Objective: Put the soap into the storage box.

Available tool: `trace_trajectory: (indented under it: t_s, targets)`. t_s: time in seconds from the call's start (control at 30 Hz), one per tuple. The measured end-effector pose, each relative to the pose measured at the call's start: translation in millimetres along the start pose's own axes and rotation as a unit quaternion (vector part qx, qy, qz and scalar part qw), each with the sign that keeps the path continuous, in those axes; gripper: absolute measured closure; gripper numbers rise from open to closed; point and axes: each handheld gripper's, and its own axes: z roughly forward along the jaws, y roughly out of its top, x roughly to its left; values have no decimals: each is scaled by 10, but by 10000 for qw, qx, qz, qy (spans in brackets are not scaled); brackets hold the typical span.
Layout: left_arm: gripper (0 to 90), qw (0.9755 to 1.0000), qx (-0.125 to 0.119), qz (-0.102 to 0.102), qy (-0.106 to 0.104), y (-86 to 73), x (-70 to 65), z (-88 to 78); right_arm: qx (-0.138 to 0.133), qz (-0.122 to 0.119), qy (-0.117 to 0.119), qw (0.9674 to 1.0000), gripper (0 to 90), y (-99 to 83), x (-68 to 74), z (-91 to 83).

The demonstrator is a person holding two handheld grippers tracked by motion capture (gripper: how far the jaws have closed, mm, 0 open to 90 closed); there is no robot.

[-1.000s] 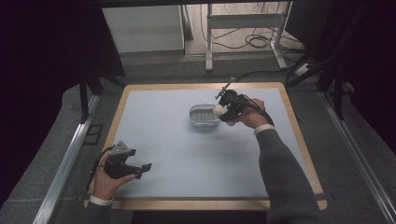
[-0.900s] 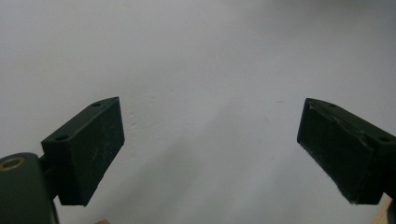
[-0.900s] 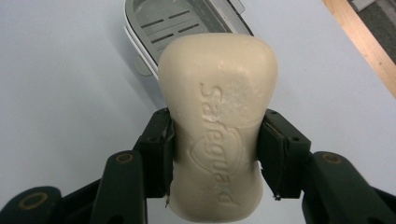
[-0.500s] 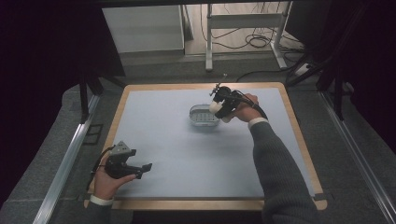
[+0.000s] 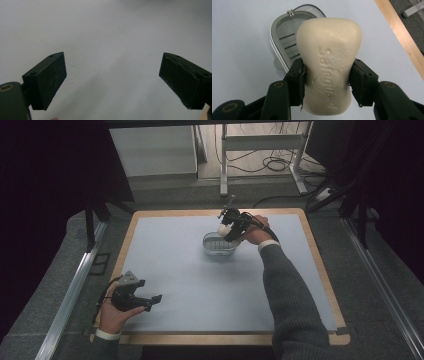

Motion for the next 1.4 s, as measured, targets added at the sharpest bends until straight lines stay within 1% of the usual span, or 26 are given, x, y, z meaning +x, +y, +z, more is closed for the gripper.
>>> trace_trajectory:
  t_s: [0.07,0.1,0.2,0.23,0.3,0.37,0.57,0.73,0.8,0.97,1.0,1.07,1.2,1.23,1.27,1.3,1.4]
  targets:
    - [79,10000,1,-1,2,0,-2,2,-18,-39,-32,10000,499,31,13,20]
    - [79,10000,10,13,2,-1,-2,6,-12,-67,-10,10000,499,44,26,34]
    - [79,10000,8,10,-1,-1,-3,5,9,-220,-48,9997,499,74,58,82]
    - [79,10000,7,8,0,0,-2,2,39,-242,-51,9997,499,84,69,99]
    - [79,10000,0,3,1,0,0,-4,87,-360,-90,9993,498,100,86,150]
    - [79,10000,-7,2,4,-1,2,-6,102,-447,-81,9989,498,107,100,191]
    - [79,10000,10,12,7,-1,-1,1,138,-530,-31,9985,497,127,164,295]
    - [79,10000,9,7,15,-1,3,-6,211,-589,-9,9980,496,127,177,359]
    - [80,10000,-7,-25,20,-1,6,-12,232,-614,-6,9978,496,114,183,405]
    - [80,10000,29,9,27,-1,5,0,212,-566,52,9982,490,97,189,438]
    - [80,10000,34,15,32,-2,2,6,169,-563,61,9982,478,93,195,448]
    - [80,10000,33,9,32,-1,5,2,138,-531,35,9985,465,94,196,440]
    - [80,10000,17,4,33,-1,9,-5,41,-435,67,9990,458,90,179,411]
    - [80,10000,20,10,37,-1,9,-4,39,-423,42,9991,453,86,180,405]
    - [80,10000,26,8,31,-1,8,-4,-20,-400,-29,9992,449,82,178,394]
    - [80,10000,30,9,35,-1,7,-2,-67,-352,-45,9993,445,78,173,382]
    - [80,10000,32,9,29,0,6,2,-302,-99,-86,9995,424,62,151,314]
